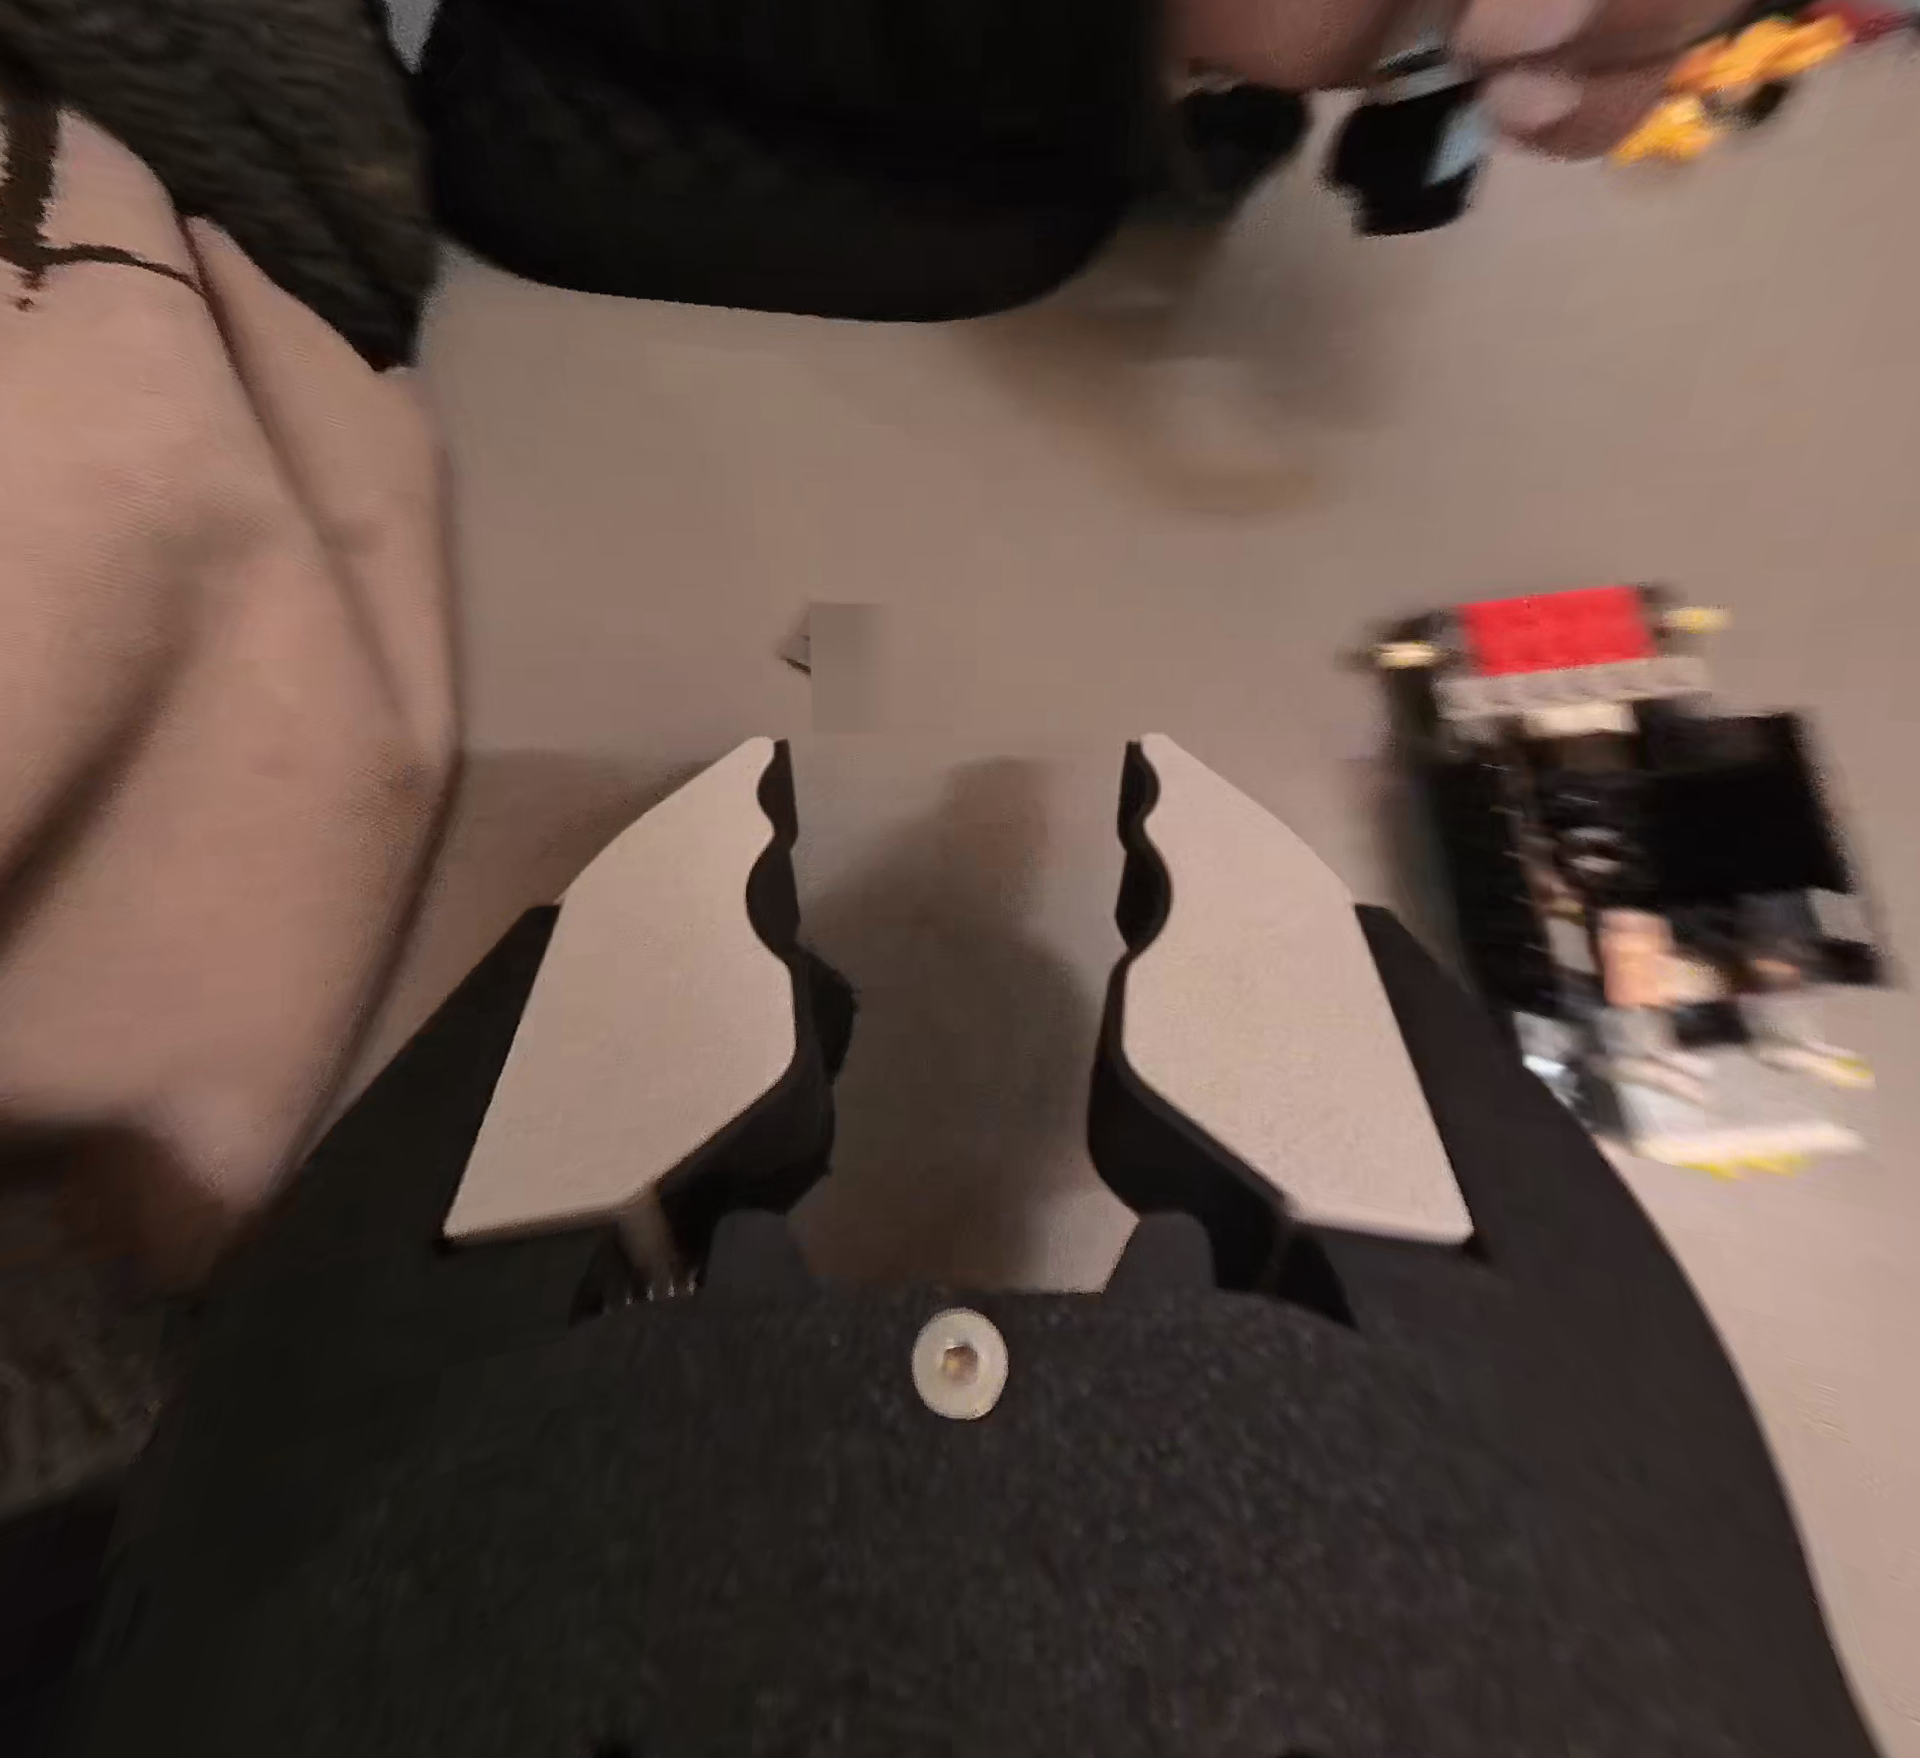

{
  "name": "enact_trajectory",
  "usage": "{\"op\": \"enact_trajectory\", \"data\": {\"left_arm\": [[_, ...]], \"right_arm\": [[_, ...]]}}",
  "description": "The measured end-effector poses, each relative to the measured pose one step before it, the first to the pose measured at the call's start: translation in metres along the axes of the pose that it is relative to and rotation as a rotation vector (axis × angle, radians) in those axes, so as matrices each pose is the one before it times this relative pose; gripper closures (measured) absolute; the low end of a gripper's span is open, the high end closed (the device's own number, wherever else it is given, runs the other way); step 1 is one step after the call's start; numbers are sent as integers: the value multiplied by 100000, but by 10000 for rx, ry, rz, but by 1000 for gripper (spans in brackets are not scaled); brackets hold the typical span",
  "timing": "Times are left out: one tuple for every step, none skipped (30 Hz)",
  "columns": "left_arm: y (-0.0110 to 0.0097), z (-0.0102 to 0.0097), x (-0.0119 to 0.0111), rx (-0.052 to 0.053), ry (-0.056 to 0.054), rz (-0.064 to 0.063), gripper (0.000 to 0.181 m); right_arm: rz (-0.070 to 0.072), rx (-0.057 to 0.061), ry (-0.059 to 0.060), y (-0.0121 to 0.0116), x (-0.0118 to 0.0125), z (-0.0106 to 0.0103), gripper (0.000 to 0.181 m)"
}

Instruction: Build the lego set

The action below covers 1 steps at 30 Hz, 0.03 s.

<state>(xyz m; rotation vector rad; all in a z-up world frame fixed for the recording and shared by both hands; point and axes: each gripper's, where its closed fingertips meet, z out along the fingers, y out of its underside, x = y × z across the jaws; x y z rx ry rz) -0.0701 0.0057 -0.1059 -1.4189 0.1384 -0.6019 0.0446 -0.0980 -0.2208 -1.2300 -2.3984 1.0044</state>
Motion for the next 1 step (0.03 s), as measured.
{"op": "enact_trajectory", "data": {"left_arm": [[-1,0,33,-5,3,26,164]], "right_arm": [[241,-93,-145,-11,-1081,883,123]]}}
